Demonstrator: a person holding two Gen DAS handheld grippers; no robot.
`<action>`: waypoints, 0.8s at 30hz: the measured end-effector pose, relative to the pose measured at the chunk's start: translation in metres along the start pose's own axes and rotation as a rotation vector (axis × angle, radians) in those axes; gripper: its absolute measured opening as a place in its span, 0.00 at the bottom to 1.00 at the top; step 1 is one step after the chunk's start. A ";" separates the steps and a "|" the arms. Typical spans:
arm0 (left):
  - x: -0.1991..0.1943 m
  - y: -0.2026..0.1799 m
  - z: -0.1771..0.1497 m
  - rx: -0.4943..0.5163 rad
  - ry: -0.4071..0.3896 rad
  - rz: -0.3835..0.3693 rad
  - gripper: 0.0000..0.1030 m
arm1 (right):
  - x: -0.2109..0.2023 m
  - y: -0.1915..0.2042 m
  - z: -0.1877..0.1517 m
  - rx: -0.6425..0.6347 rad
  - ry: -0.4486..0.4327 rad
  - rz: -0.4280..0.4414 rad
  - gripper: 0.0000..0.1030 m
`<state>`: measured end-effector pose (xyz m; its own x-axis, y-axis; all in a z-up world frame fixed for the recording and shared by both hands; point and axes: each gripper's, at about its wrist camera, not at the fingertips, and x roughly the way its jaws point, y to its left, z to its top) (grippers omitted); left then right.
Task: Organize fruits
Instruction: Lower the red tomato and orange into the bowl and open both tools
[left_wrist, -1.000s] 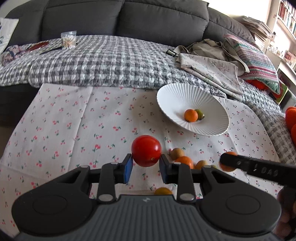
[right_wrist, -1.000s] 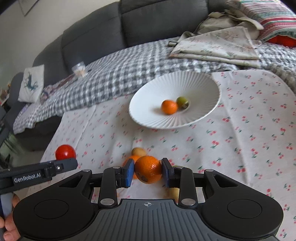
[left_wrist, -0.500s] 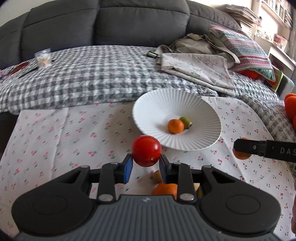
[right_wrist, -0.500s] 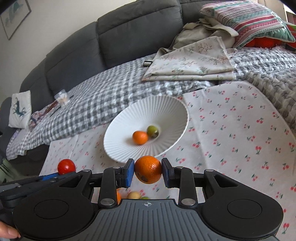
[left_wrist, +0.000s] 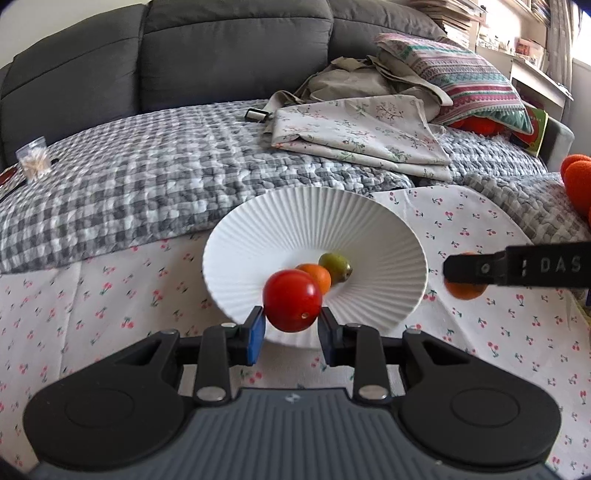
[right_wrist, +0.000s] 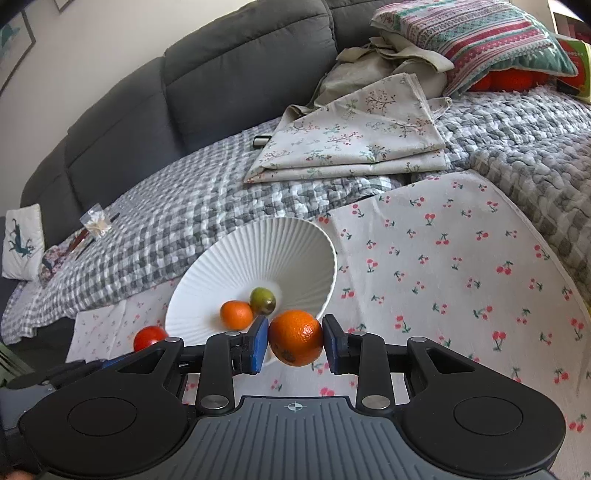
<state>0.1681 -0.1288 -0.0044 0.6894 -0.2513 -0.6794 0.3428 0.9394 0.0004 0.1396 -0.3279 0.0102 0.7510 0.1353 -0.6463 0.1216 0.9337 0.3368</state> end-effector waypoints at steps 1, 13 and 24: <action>0.005 -0.001 0.001 0.003 0.000 0.001 0.28 | 0.004 0.002 0.000 -0.010 0.002 -0.001 0.30; 0.044 0.001 0.004 0.014 0.036 -0.002 0.29 | 0.050 0.025 -0.001 -0.118 0.026 -0.006 0.30; 0.047 0.005 0.005 0.009 0.016 0.001 0.44 | 0.064 0.025 -0.003 -0.121 0.025 -0.013 0.31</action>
<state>0.2054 -0.1368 -0.0322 0.6791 -0.2468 -0.6913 0.3484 0.9373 0.0076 0.1882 -0.2946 -0.0247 0.7332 0.1297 -0.6676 0.0510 0.9684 0.2442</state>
